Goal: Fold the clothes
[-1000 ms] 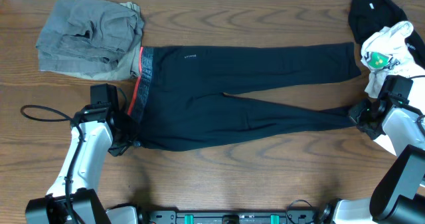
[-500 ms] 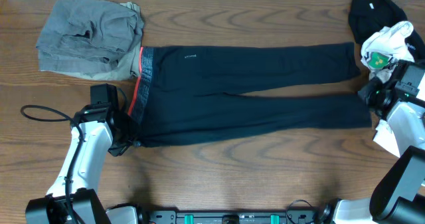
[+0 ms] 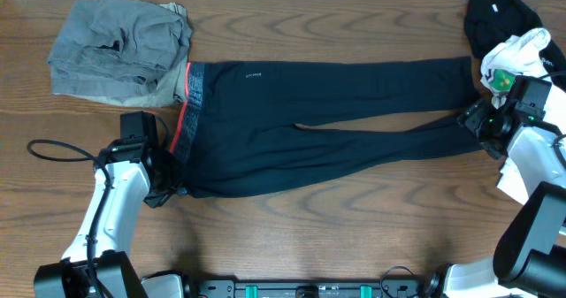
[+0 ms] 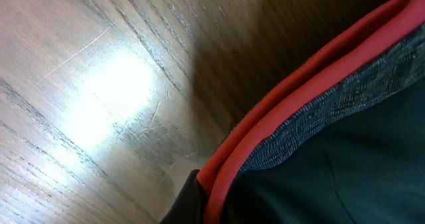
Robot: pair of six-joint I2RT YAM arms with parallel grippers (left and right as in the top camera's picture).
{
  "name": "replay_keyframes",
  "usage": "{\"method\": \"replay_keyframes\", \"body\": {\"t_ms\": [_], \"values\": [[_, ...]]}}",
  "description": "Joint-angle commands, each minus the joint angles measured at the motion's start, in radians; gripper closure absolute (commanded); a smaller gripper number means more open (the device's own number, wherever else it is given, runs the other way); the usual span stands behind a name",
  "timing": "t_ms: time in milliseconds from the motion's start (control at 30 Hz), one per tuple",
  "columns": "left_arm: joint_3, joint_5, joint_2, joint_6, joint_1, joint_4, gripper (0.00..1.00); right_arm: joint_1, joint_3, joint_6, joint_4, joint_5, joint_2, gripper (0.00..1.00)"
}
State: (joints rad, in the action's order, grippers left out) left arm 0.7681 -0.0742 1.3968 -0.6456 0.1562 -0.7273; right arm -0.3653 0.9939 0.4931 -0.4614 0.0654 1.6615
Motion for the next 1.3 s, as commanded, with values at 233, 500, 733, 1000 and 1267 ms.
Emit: {"method": "replay_keyframes", "body": {"t_ms": [233,500,733,1000,1267], "values": [[0.008,0.024,-0.005,0.019,0.004,0.007,0.94,0.0,0.008,0.004,-0.134,-0.06,-0.052,0.6],[0.008,0.024,-0.005,0.025,0.004,0.006,0.94,0.0,-0.035,-0.006,-0.122,-0.069,-0.03,0.62],[0.008,0.023,-0.005,0.025,0.004,0.006,0.94,0.0,-0.038,-0.016,-0.111,-0.069,0.021,0.58],[0.008,0.023,-0.005,0.025,0.004,0.006,0.94,0.0,-0.038,-0.023,-0.079,-0.069,0.112,0.59],[0.008,0.024,-0.005,0.025,0.004,0.007,0.94,0.0,-0.038,-0.023,-0.069,-0.085,0.14,0.8]]}}
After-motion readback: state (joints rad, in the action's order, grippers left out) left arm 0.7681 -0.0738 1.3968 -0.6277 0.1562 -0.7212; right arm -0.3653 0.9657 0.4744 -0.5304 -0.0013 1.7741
